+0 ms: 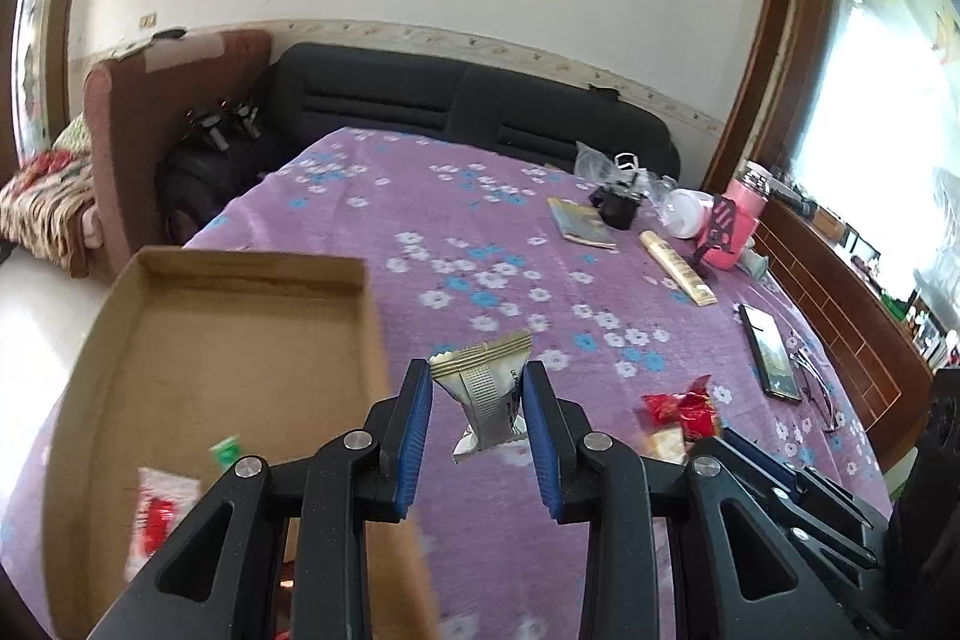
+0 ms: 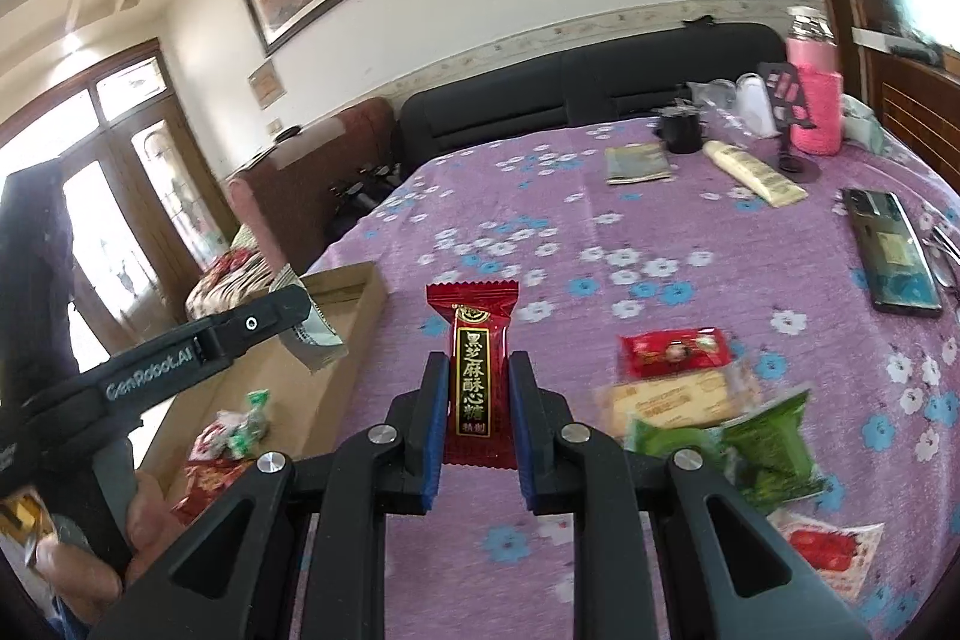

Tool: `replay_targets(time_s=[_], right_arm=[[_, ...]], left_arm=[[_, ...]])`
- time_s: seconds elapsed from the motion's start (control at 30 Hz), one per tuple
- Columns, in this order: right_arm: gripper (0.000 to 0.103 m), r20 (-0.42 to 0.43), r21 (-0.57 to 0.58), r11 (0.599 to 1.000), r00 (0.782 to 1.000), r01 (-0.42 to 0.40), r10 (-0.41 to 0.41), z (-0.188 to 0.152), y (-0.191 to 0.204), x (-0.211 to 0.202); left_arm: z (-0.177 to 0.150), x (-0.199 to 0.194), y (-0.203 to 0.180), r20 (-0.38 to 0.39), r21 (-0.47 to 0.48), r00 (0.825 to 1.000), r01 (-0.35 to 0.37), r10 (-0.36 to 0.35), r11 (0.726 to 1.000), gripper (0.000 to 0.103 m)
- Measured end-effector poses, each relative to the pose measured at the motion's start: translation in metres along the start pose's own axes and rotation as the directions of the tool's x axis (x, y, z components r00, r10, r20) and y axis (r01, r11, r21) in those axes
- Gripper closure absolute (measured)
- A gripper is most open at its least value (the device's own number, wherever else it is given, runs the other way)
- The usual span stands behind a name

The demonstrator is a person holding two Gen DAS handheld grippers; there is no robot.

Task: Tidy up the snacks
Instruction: 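Carry both snacks over the box and open both grippers to drop them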

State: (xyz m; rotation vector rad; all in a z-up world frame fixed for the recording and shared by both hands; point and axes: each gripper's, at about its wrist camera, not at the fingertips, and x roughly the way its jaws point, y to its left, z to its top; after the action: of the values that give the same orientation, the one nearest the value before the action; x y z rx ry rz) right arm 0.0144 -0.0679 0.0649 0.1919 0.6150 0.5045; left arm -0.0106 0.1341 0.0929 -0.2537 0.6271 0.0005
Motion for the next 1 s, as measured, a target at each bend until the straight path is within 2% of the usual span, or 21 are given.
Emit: replay_targets(time_s=[0.1,0.23,0.33,0.43,0.63,0.87,1.0], right_arm=[[0.084,-0.035,-0.017,0.998,0.998,-0.061,0.060,-0.003,0.025,0.002],[0.084,-0.086,-0.059,0.989,0.988,-0.132,0.127,-0.009,0.063,0.009],[0.084,-0.121,-0.086,0.982,0.981,-0.165,0.154,-0.014,0.087,0.020],[0.084,-0.159,-0.094,0.976,0.971,-0.194,0.178,-0.018,0.104,0.033],[0.084,-0.228,-0.099,0.972,0.956,-0.212,0.185,-0.028,0.127,0.064],[0.084,-0.237,-0.143,0.971,0.959,-0.193,0.156,-0.040,0.133,0.082],[0.084,-0.241,-0.156,0.970,0.960,-0.186,0.145,-0.044,0.133,0.085]], left_arm=[[0.001,-0.008,0.027,-0.021,-0.027,1.000,-0.003,0.003,1.000,0.071],[-0.002,-0.022,0.071,-0.026,-0.055,0.998,-0.061,0.060,0.997,0.071],[-0.006,-0.023,0.099,-0.036,-0.100,0.994,-0.103,0.100,0.990,0.071],[-0.011,-0.017,0.118,-0.067,-0.133,0.992,-0.119,0.111,0.984,0.071],[-0.019,0.001,0.127,-0.120,-0.142,0.984,-0.150,0.134,0.978,0.070],[-0.026,0.016,0.132,-0.149,-0.153,0.977,-0.174,0.152,0.973,0.070],[-0.026,0.013,0.128,-0.121,-0.137,0.975,-0.200,0.184,0.970,0.070]])
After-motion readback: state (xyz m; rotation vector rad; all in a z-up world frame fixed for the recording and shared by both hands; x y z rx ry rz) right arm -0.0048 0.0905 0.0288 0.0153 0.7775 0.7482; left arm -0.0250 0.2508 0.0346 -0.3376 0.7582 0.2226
